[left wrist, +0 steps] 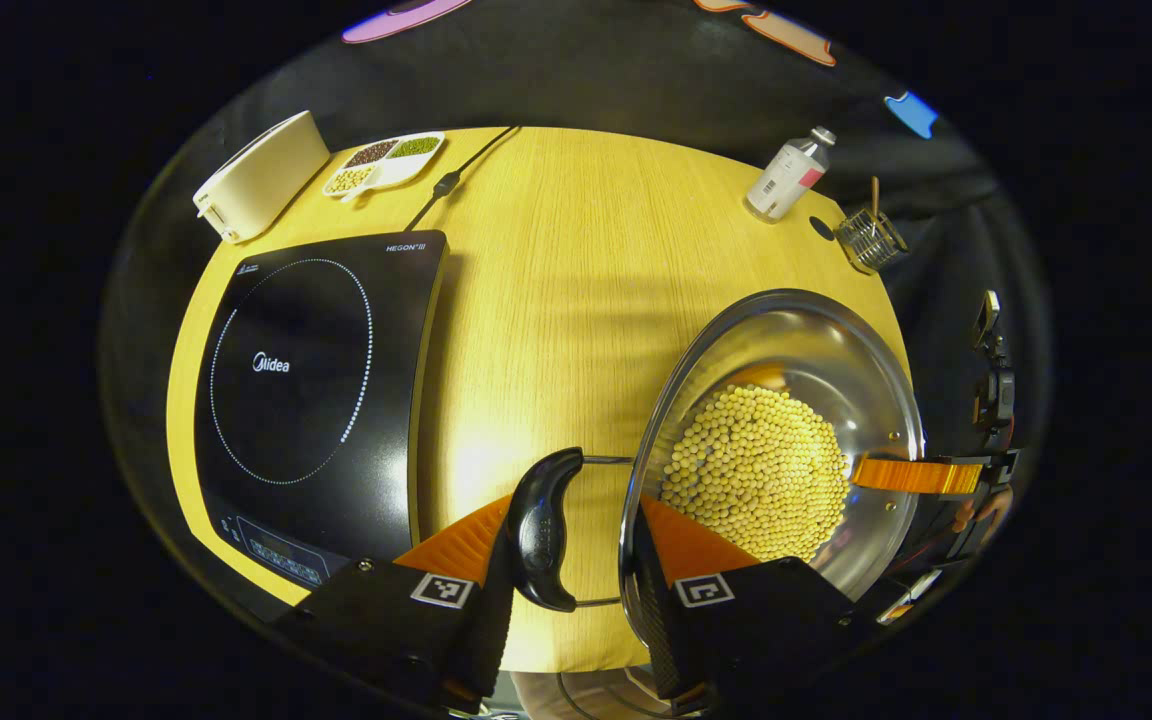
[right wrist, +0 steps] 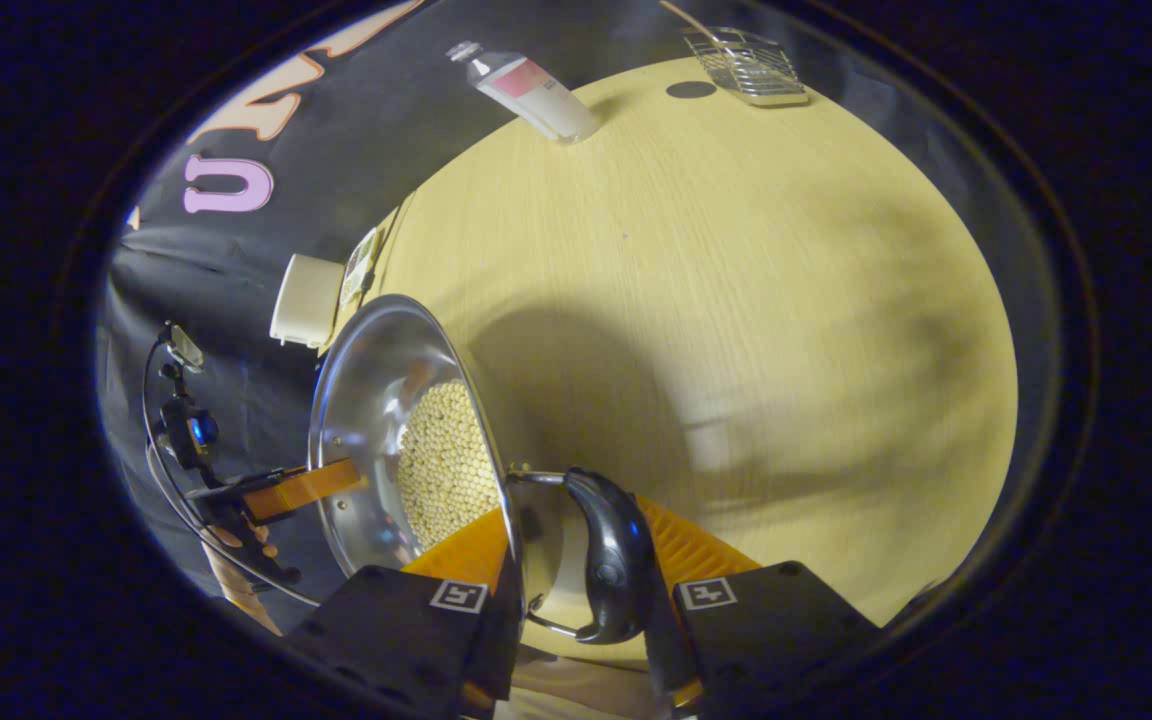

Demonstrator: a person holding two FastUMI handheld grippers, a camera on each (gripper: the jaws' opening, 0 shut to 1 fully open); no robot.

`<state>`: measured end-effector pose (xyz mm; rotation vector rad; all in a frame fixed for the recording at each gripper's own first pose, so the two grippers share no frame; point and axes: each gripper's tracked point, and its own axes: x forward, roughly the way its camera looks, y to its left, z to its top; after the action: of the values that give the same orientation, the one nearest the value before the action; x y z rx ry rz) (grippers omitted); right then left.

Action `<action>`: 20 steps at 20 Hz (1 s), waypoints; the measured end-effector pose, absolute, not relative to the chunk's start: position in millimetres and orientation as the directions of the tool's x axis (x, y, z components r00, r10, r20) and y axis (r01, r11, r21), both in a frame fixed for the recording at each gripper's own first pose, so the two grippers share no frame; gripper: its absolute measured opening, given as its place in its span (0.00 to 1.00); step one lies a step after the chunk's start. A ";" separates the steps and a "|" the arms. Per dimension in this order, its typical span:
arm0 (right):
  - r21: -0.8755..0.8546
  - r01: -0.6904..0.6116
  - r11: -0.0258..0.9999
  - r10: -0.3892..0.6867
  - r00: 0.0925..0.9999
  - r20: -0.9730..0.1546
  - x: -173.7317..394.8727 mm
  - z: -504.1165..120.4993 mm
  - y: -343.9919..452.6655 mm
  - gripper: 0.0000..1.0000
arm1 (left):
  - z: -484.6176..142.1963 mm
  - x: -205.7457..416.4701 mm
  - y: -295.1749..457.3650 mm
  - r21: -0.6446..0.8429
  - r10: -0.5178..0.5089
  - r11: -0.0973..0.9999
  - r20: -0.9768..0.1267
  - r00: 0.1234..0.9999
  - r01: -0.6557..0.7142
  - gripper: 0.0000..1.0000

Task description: First push the handle of the pot to place it horizontally, then grasp the pot with both hands and set it on the induction cooktop.

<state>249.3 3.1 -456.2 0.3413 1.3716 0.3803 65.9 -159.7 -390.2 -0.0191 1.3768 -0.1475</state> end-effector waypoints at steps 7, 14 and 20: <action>0.461 -0.049 0.886 0.462 0.192 -0.866 245.1 -460.0 2.3 0.49 | -356.7 67.9 -145.7 -0.069 -0.106 0.984 -0.967 0.230 0.161 0.59; 0.424 -0.016 0.905 0.413 0.269 -0.870 240.7 -452.9 2.9 0.54 | -344.2 72.3 -97.8 -0.132 -0.179 0.970 -0.956 0.231 0.205 0.59; 0.419 -0.011 0.908 0.403 0.297 -0.866 240.5 -443.9 0.3 0.55 | -332.2 78.8 -15.9 -0.150 -0.199 0.964 -0.954 0.224 0.219 0.59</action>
<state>240.5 0.3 -443.9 0.3649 1.2461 0.2837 78.8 -15.9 -332.2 0.0176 1.3140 -0.2885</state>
